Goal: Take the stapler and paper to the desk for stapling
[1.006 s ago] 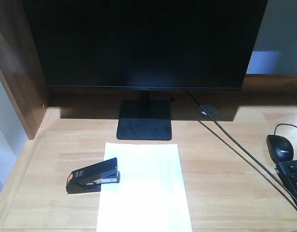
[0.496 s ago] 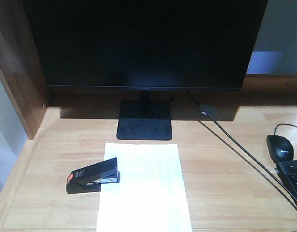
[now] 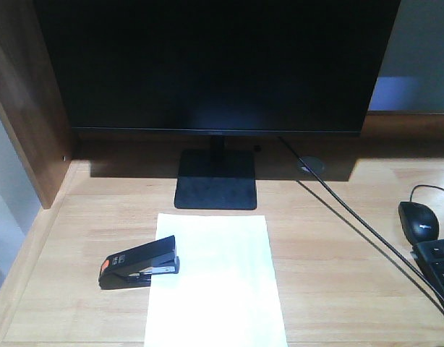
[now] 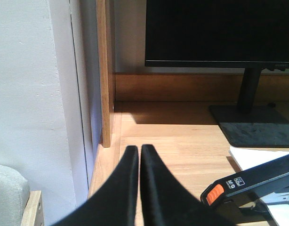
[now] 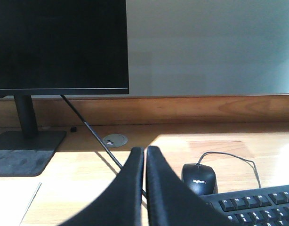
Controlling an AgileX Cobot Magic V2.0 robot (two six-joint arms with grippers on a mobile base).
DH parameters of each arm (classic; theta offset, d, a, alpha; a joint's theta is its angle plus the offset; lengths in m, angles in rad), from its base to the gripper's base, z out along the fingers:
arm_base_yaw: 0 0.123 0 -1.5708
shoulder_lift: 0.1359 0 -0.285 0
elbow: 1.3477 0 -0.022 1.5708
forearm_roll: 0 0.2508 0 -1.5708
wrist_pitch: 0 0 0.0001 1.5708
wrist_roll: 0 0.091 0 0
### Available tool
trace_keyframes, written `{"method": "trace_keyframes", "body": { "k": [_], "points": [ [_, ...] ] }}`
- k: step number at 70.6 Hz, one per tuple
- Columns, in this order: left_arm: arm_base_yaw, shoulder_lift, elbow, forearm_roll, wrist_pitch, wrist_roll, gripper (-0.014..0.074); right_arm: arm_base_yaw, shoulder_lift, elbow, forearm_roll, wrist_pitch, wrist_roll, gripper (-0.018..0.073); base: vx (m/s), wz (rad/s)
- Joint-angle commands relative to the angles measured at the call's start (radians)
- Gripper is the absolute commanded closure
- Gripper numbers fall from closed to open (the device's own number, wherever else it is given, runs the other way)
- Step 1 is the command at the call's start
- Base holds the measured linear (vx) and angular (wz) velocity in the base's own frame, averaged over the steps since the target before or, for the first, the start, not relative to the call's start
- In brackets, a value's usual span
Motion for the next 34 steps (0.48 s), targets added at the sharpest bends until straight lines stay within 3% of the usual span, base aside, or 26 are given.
{"method": "trace_keyframes", "body": {
  "k": [1,34],
  "points": [
    [0.001,-0.015,0.009,-0.009,-0.069,-0.003,0.0603,-0.002,-0.010,0.005,-0.004,-0.067,-0.009,0.0565,0.00,0.00],
    [0.001,-0.015,0.009,-0.009,-0.069,-0.003,0.0603,-0.002,-0.010,0.005,-0.004,-0.067,-0.009,0.0565,0.00,0.00]
  ]
}}
